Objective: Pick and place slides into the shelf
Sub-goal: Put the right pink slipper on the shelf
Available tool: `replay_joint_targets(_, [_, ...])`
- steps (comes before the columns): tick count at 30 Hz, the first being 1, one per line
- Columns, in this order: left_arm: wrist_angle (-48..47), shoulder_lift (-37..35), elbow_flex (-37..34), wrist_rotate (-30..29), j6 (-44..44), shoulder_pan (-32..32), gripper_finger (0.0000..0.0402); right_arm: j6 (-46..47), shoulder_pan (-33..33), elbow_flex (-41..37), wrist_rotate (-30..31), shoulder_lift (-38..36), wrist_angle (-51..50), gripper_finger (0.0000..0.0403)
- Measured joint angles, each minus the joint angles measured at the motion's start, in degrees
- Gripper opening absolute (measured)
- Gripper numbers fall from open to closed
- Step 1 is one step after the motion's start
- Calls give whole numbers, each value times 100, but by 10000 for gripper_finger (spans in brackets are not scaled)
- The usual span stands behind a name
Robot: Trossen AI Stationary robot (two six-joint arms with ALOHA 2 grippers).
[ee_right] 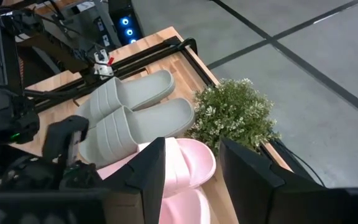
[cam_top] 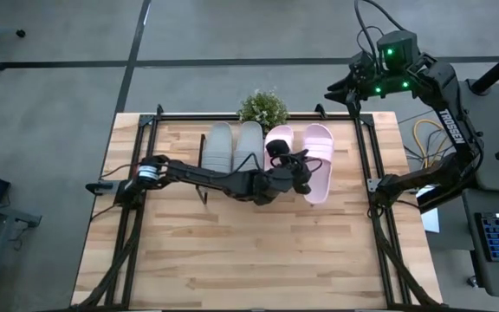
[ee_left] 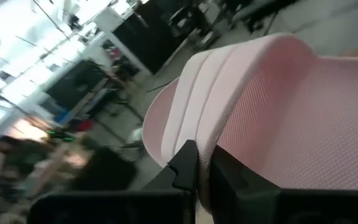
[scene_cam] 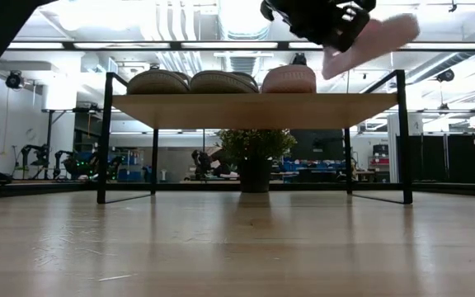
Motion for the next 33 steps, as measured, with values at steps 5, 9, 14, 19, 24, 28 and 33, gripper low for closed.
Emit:
replay_joint_targets(5, [-426,-82,0,203,-634,104,0,13,0,0,0,0,-4,138])
replay_joint_targets(9, [-926,-139,-2,262,-635,133,0,12,0,0,0,0,-4,137])
replay_joint_targets(14, [-1215,-167,-2,532,-647,198,0,-52,0,0,1,0,0,141])
replay_joint_targets(19, [-1413,-167,-2,651,-920,289,0,-61,0,-1,2,0,0,141])
replay_joint_targets(24, [-1939,-165,-7,700,-1107,370,0,-63,0,-2,0,-2,2,136])
replay_joint_targets(28, [-2050,-169,-5,603,-1102,367,0,-89,0,-2,0,0,0,132])
replay_joint_targets(33, [-2114,-242,-5,232,-1089,364,0,-92,0,-2,2,0,2,135])
